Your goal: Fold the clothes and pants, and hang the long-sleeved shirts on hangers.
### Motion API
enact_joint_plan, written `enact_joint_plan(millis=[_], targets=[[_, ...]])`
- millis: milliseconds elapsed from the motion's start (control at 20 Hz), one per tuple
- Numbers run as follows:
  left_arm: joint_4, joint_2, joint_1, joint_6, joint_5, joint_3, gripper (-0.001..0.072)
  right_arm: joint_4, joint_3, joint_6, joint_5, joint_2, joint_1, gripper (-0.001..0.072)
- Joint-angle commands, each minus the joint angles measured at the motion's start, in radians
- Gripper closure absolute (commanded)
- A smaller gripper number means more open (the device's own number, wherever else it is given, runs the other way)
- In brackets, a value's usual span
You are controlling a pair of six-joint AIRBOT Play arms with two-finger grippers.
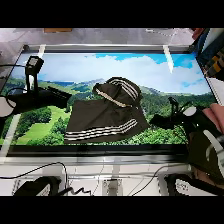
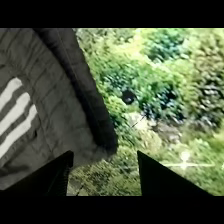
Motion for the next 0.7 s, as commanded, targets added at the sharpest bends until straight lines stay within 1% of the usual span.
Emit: enact_joint_plan(millis=[0, 50, 100, 150, 250, 450, 500, 550, 650], targets=[[0.0, 0.0, 0.001, -0.003, -0.002, 0.0, 0.0435, 0.036, 0.13, 0.008, 0.137, -0.161, -0.001, 0.0229], [0.0, 0.0, 0.001, -0.003, -0.001, 0.0, 0.0258, 0.036, 0.165, 0.008, 0.184, -0.198, -0.001, 0.0229], [0.0, 0.0, 0.001, -0.003, -0.002, 0.0, 0.0023, 0.032, 0.196, 0.008, 0.232, -0.234, -0.001, 0.0229], [0.0, 0.0, 0.001, -0.014, -0.006, 0.0, 0.0006, 0.014, 0.221, 0.008, 0.269, -0.261, -0.001, 0.0229], [0.0, 0.0, 0.001, -0.029, -0.023, 0.0, 0.0009, -0.032, 0.255, 0.007, 0.324, -0.304, -0.001, 0.0229], [0.0, 0.0, 0.002, -0.09, -0.033, 0.0, 0.0011, -0.1, 0.261, 0.006, 0.328, -0.335, -0.001, 0.0231], [0.0, 0.0, 0.002, -0.09, -0.035, 0.0, 0.0012, -0.095, 0.26, -0.018, 0.319, -0.34, -0.001, 0.0246], [0.0, 0.0, 0.002, -0.095, -0.035, 0.0, 0.0012, -0.076, 0.26, -0.075, 0.303, -0.342, 0.0, 0.0306], [0.0, 0.0, 0.003, -0.137, -0.038, 0.0, 0.0012, -0.002, 0.26, -0.191, 0.281, -0.341, 0.0, 0.0329]])
